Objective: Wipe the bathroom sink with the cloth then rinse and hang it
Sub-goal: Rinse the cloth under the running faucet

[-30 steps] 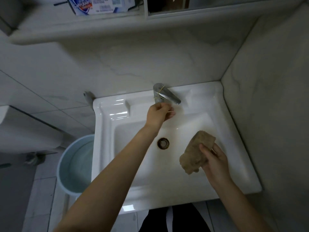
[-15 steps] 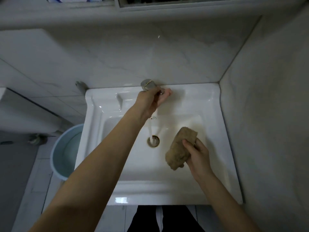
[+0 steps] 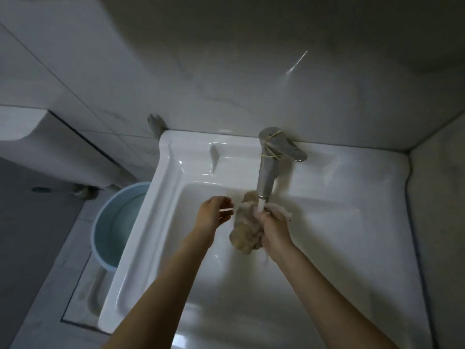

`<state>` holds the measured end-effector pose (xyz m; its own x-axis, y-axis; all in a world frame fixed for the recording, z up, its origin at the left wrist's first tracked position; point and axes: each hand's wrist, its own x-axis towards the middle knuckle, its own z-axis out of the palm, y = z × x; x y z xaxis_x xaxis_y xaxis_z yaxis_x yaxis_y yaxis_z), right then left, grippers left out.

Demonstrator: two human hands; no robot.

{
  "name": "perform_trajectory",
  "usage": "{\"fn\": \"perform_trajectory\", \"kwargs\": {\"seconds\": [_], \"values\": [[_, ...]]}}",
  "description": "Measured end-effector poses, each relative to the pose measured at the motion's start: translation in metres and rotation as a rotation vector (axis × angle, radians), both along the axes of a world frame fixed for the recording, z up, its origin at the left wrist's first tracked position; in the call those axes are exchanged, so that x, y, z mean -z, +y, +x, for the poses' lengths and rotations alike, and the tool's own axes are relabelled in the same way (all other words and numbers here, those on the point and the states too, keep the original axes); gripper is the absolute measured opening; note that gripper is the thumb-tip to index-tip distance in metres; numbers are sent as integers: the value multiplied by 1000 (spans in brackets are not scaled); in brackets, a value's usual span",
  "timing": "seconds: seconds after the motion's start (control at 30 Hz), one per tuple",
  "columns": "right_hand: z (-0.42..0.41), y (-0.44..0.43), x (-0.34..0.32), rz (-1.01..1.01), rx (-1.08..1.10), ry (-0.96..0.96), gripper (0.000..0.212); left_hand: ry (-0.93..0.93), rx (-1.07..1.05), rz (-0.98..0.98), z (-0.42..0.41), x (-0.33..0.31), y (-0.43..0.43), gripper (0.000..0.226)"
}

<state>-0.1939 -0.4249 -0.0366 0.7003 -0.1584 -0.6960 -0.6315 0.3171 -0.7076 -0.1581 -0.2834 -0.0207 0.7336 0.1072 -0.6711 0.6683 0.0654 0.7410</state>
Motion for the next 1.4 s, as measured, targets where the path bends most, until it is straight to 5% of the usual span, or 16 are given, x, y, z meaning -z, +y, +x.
{"fn": "perform_trajectory", "kwargs": {"seconds": [0.23,0.5,0.67,0.8,1.0,1.17,1.4], "values": [[-8,-1,16,-10,-32,-26,25,185,117,-425,-13,52,-29,47],[-6,-24,47,-880,-481,-208,18,106,136,-575,-33,74,-41,40],[-7,-33,56,-584,-333,-143,28,94,72,-408,-37,85,-37,69],[-11,-34,66,-526,-269,-120,38,106,138,-369,-44,86,-24,44],[-13,-38,62,-541,-193,-111,46,40,216,-287,-51,90,-25,43],[-19,-11,47,-496,-193,-224,19,-49,171,-295,-46,95,-31,43],[-11,12,55,-320,-37,-191,14,17,-179,-261,-31,84,-14,54]]}}
